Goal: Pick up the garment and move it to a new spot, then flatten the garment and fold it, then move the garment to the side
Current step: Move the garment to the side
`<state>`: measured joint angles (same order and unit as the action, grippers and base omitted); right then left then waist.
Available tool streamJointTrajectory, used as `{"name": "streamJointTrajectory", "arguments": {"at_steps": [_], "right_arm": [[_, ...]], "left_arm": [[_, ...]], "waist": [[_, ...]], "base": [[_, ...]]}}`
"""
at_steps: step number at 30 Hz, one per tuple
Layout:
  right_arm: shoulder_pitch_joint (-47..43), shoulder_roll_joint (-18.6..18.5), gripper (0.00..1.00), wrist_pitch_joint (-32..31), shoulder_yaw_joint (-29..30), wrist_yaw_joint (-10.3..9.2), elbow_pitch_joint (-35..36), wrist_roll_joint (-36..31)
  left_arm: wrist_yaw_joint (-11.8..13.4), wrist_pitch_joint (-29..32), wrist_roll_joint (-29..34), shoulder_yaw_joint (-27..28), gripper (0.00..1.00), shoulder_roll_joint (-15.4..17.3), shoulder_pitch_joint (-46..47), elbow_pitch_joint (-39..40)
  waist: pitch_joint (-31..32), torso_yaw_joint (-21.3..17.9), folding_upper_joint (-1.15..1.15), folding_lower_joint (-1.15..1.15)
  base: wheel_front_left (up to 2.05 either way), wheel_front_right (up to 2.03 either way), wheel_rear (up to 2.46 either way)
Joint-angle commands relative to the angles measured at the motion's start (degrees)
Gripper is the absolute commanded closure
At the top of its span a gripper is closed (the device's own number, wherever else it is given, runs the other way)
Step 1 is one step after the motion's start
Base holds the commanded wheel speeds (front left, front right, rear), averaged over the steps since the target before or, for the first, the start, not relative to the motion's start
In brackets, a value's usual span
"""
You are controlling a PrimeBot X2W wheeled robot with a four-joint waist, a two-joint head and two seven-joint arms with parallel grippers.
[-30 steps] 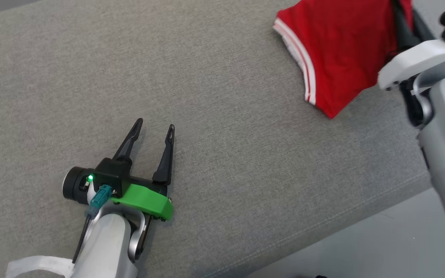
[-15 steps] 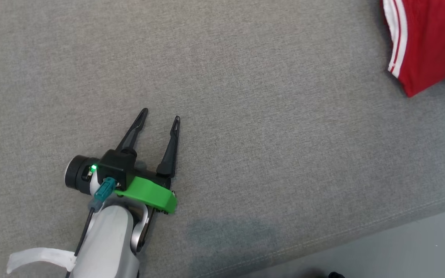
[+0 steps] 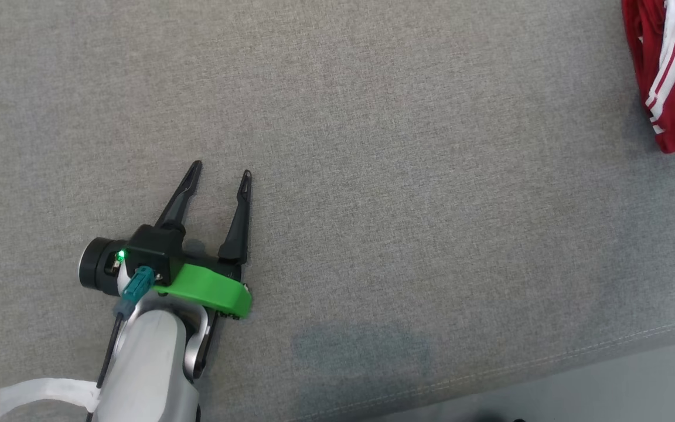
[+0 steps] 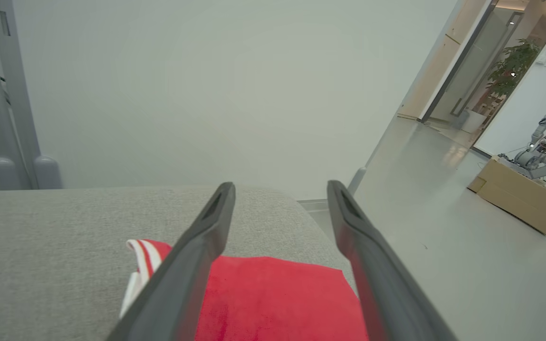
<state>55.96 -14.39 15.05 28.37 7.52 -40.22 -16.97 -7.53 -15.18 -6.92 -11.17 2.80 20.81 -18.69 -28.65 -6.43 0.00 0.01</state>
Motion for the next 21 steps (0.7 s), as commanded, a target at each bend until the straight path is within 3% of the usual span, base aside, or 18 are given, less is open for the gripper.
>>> {"name": "streamJointTrajectory", "arguments": {"at_steps": [1,5,8,11,21], "right_arm": [[-2.4,1.5,0.0,0.1,-3.3,-0.11,2.0,2.4],[-7.7,5.2,0.0,0.1,-10.2,-0.08,5.7,8.0],[-10.3,6.1,0.0,0.1,-13.5,-0.09,6.9,10.3],[-16.3,7.4,0.0,0.1,-20.3,-0.09,7.3,14.3],[-27.5,10.0,0.0,0.1,-26.7,-0.09,7.6,19.7]], "left_arm": [[0.1,0.1,0.6,1.0,0.0,0.6,-1.1,-0.6],[0.1,0.1,1.1,2.4,0.0,0.4,-2.4,0.4],[0.2,0.1,1.0,3.4,0.0,0.3,-2.9,0.1],[0.8,0.1,-0.3,4.5,0.0,0.2,-4.8,-0.5],[3.7,0.1,-2.5,5.2,0.0,0.2,-9.3,-3.0]], "waist": [[1.3,0.0,0.0,-0.01],[3.7,0.3,0.0,-0.01],[5.2,0.8,0.0,-0.01],[8.3,2.1,0.0,-0.01],[16.3,6.9,0.0,-0.01]], "base": [[0.0,0.0,0.0],[0.0,0.0,0.0],[0.0,0.0,0.0],[0.0,0.0,0.0],[0.0,0.0,0.0]]}}
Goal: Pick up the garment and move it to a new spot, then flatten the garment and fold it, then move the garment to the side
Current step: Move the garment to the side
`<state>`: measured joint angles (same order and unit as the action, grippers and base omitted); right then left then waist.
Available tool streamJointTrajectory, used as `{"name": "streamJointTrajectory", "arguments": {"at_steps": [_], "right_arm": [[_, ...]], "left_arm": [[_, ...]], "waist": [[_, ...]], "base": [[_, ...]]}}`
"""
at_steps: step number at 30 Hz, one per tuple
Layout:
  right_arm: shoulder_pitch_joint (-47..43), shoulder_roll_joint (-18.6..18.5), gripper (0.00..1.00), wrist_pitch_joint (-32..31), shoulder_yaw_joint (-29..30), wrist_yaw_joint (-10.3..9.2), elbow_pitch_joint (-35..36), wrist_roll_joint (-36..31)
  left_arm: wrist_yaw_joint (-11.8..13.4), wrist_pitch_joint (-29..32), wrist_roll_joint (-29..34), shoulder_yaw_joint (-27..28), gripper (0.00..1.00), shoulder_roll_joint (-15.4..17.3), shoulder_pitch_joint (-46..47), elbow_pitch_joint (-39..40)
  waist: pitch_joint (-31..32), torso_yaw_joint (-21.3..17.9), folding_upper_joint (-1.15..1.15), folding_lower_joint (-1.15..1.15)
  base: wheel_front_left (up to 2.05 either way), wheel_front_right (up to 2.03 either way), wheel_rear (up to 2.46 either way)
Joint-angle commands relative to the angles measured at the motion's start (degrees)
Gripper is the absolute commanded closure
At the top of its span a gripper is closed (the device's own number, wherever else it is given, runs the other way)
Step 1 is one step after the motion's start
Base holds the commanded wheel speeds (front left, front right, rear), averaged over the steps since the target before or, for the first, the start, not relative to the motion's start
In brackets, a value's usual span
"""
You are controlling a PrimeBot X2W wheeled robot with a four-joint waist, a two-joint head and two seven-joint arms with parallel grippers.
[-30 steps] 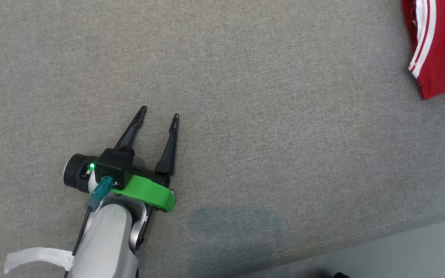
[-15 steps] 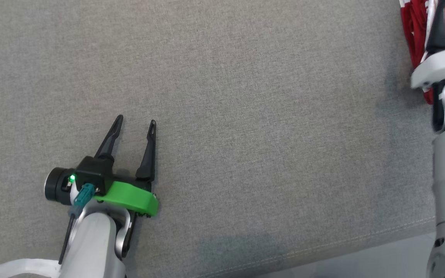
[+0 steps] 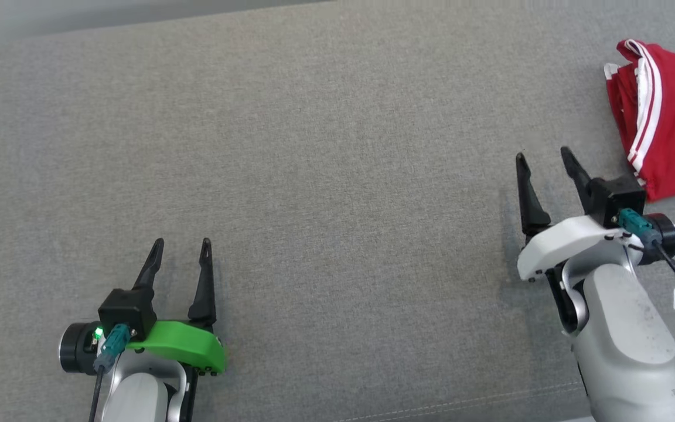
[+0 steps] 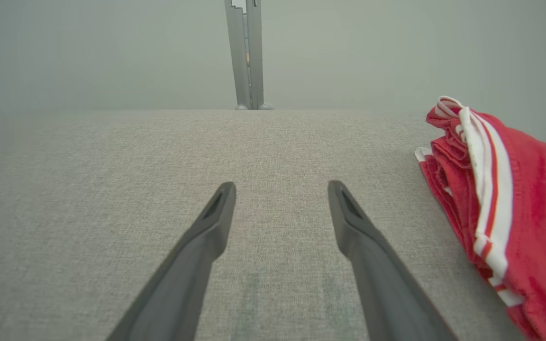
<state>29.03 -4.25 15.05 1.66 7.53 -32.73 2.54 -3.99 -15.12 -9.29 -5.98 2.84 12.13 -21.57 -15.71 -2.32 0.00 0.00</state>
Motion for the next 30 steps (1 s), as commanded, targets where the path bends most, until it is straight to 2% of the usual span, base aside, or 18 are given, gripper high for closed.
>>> {"name": "streamJointTrajectory", "arguments": {"at_steps": [1,9,16,30], "right_arm": [[-1.4,0.0,0.0,0.1,-0.1,-0.1,-0.1,0.3],[-6.9,0.8,0.0,0.1,-2.3,-0.09,0.3,1.2],[-10.7,1.1,0.0,0.1,-2.5,-0.09,0.0,1.3],[-14.9,1.3,0.0,0.1,-2.1,-0.09,2.4,-0.3]], "left_arm": [[0.5,0.0,-0.2,0.4,0.0,0.2,-1.0,-0.2],[2.1,0.0,0.1,2.9,0.0,0.2,-4.1,-2.0],[2.2,0.0,0.6,5.0,0.0,0.2,-6.3,-3.2],[1.7,0.0,-0.6,6.4,0.0,0.2,-7.2,-3.7]], "waist": [[4.0,3.2,0.0,0.0],[9.3,5.2,0.0,0.0],[13.1,5.1,0.0,0.0],[14.6,3.9,0.0,0.0]], "base": [[0.0,0.0,0.0],[0.0,0.0,0.0],[0.0,0.0,0.0],[0.0,0.0,0.0]]}}
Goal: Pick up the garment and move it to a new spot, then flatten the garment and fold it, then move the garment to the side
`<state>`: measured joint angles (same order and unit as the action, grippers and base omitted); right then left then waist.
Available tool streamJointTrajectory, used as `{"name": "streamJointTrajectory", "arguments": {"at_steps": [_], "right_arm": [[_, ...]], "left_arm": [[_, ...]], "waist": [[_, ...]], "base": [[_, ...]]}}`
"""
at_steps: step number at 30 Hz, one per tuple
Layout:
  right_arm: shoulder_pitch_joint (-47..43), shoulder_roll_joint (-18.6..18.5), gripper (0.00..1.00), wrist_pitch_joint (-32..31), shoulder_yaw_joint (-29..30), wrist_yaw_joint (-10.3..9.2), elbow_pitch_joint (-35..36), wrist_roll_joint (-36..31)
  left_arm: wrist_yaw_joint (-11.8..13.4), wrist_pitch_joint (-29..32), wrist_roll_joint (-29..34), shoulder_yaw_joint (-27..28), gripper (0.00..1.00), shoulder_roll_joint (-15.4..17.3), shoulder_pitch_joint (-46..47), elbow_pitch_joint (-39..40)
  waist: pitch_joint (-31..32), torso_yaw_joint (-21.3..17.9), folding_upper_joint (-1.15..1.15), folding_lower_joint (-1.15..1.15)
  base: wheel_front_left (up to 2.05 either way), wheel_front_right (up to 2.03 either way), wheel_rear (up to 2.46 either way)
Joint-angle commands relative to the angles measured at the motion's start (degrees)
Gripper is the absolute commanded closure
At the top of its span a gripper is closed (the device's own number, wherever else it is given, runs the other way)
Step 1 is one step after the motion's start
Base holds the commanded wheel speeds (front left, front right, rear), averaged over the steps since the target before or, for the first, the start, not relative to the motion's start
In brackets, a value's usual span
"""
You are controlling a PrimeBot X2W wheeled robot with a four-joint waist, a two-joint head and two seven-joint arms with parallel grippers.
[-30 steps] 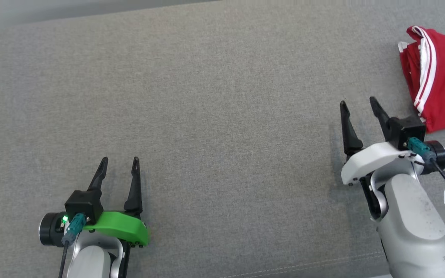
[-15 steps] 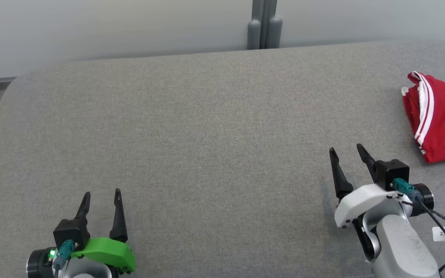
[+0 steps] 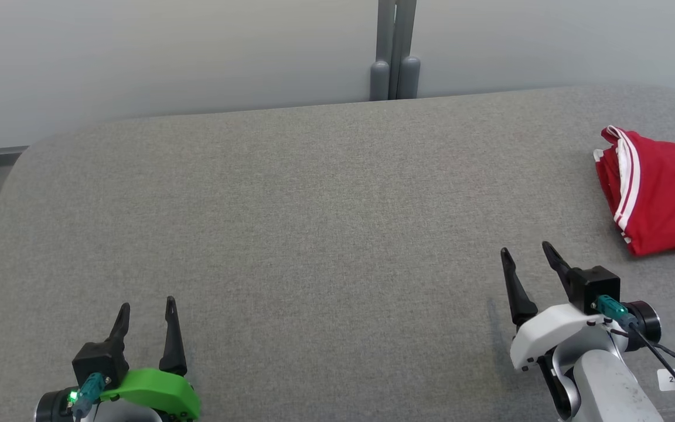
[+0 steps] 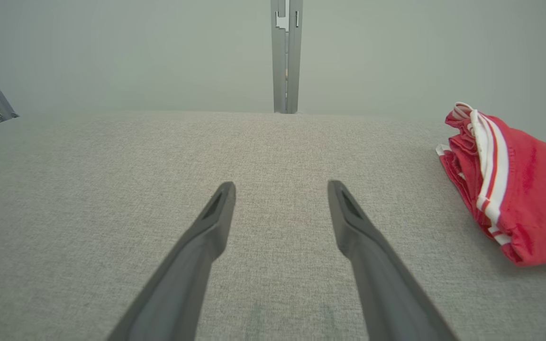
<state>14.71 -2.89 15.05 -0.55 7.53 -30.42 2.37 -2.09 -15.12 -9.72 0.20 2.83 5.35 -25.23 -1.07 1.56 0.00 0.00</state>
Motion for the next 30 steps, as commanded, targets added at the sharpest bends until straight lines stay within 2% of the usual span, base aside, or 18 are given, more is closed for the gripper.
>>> {"name": "streamJointTrajectory", "arguments": {"at_steps": [1,10,30], "right_arm": [[-0.6,-0.1,0.0,0.1,0.2,-0.1,0.3,-0.1],[-0.4,-0.1,0.0,0.1,-0.4,-0.09,1.4,-0.8],[0.4,-0.1,0.0,0.1,0.8,-0.09,0.8,-0.8]], "left_arm": [[-0.3,0.0,-0.3,0.3,0.0,0.2,-0.4,0.0],[-1.4,0.0,-1.5,0.5,0.0,0.2,0.2,-0.4],[-1.9,0.0,-2.1,-0.2,0.0,0.2,-0.2,0.6]], "waist": [[0.0,-0.1,0.0,0.0],[-0.3,-0.9,0.0,0.0],[-0.5,-1.4,0.0,0.0]], "base": [[0.0,0.0,0.0],[0.0,0.0,0.0],[0.0,0.0,0.0]]}}
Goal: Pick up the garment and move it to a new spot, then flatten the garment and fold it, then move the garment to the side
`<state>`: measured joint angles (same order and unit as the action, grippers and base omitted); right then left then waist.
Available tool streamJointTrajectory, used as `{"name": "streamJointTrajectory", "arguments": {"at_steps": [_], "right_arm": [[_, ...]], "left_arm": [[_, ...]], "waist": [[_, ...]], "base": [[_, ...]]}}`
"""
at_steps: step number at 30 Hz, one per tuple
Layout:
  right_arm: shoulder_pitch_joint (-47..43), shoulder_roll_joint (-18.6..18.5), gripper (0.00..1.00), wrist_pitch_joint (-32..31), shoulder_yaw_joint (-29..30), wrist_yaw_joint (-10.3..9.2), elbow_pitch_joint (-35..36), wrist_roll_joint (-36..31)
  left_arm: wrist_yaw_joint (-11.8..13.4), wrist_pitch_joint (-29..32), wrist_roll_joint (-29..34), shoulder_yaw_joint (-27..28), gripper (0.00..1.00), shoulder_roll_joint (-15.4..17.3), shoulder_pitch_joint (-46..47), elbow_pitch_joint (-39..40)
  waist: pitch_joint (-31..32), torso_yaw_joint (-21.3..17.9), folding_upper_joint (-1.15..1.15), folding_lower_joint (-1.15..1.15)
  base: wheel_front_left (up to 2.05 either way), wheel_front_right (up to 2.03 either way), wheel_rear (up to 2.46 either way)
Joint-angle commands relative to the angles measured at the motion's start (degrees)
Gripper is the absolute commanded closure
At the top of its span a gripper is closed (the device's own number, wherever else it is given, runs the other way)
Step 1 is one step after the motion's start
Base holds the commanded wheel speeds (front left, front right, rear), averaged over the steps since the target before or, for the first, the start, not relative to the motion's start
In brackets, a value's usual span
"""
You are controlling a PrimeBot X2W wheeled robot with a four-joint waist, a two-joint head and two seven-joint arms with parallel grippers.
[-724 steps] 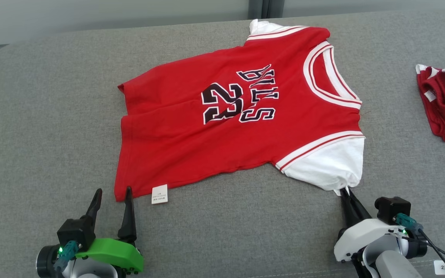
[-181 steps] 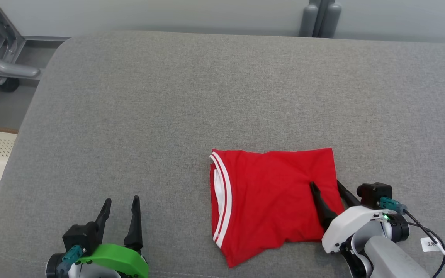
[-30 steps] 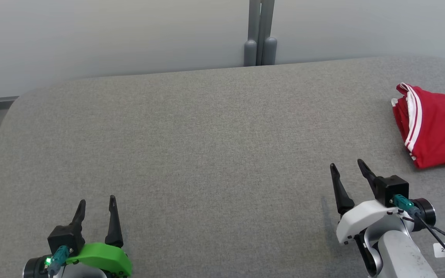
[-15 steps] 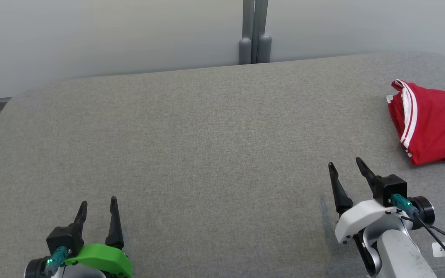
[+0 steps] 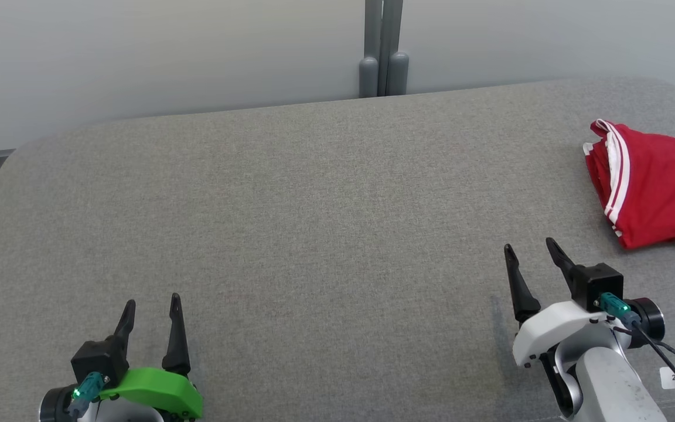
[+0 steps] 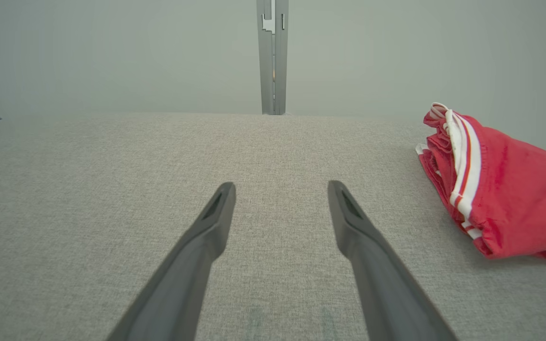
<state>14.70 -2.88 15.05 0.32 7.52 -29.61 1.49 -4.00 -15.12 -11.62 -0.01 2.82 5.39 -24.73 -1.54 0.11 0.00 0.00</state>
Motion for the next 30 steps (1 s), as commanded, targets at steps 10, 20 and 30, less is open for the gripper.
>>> {"name": "streamJointTrajectory", "arguments": {"at_steps": [10,20,30], "right_arm": [[0.6,-0.1,0.0,0.1,-0.6,-0.08,-0.3,0.5],[0.1,0.0,0.0,0.0,-0.8,0.01,-0.3,0.3],[0.2,0.0,0.0,0.0,-1.1,0.0,-0.1,0.5]], "left_arm": [[0.5,0.0,0.2,-0.2,0.0,0.2,-0.4,0.2],[0.2,0.0,0.2,-0.1,0.0,0.0,0.0,0.2],[0.1,0.0,0.2,0.0,0.0,0.0,0.0,0.2]], "waist": [[-0.1,-0.1,0.0,0.0],[-0.1,-0.1,0.0,0.0],[-0.1,-0.2,0.0,0.0]], "base": [[0.0,0.0,0.0],[0.0,0.0,0.0],[0.0,0.0,0.0]]}}
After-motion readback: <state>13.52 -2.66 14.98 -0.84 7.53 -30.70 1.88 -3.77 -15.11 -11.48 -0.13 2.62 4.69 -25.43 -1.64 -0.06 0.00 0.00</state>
